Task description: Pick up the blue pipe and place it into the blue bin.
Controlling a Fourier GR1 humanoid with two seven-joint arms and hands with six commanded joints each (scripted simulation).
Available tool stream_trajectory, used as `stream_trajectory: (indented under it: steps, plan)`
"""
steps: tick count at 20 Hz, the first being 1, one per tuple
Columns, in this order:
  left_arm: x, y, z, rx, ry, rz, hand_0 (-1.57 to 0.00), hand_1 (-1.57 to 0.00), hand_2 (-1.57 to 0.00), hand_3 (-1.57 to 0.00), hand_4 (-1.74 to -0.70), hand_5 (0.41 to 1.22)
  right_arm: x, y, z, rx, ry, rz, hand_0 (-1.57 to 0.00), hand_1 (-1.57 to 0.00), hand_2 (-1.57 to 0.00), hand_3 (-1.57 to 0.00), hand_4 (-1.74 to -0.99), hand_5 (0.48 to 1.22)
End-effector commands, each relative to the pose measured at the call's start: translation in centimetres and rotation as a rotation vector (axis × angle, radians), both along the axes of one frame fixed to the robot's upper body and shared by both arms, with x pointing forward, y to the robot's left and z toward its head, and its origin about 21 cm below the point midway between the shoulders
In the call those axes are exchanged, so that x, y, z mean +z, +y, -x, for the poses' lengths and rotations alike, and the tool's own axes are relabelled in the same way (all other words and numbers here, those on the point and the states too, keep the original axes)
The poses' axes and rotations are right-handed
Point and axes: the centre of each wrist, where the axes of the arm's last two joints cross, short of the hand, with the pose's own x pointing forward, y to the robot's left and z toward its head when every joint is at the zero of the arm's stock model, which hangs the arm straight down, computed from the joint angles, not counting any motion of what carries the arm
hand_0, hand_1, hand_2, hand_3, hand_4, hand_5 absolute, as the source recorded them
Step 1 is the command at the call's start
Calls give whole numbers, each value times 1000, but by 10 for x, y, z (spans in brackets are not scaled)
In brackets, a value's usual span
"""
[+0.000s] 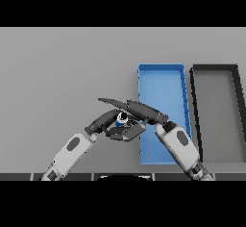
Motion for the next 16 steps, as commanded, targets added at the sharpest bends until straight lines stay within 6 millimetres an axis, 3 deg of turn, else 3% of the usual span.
stream_trajectory:
  steps: [1,2,3,4,5,7,9,12,16]
  plan:
    - [2,1,1,1,-35,-30,-1394,-1326,-1320,-1288,-1737,1221,3,4,-6,14,-1,7,-181,-225,-237,-161,-1294,509]
    - [1,3,1,-7,-28,-132,-1182,-1078,-1063,-1030,-1682,1221,6,10,-9,32,-3,18,-345,-375,-379,-296,-1335,507]
    - [1,1,2,-19,-10,-201,-991,-878,-850,-824,-1552,1221,9,9,-9,51,-7,21,-527,-534,-531,-440,-1362,508]
    - [0,6,2,-2,-6,-224,-818,-706,-680,-659,-1480,1221,8,15,-12,71,-10,35,-718,-699,-739,-635,-1430,522]
    - [1,2,0,4,-11,-205,-776,-706,-686,-583,-1533,1221,8,19,-12,94,-7,8,-888,-873,-905,-768,-1486,550]
    - [2,2,1,15,-36,-128,-1063,-1017,-969,-939,-1607,1221,2,21,-10,129,44,-10,-1134,-1124,-1145,-957,-1562,666]
    - [1,0,3,16,-21,-50,-1246,-1217,-1115,-1166,-1655,1221,-1,23,-9,141,89,-22,-1291,-1285,-1298,-1178,-1495,826]
    - [0,1,4,14,-19,28,-1404,-1390,-1310,-1364,-1697,1221,-2,20,-9,141,17,-59,-1428,-1425,-1431,-1370,-1441,1019]
    - [3,2,0,30,-15,11,-1503,-1497,-1401,-1486,-1723,1221,-4,21,-6,139,-29,-57,-1512,-1511,-1514,-1489,-1470,1138]
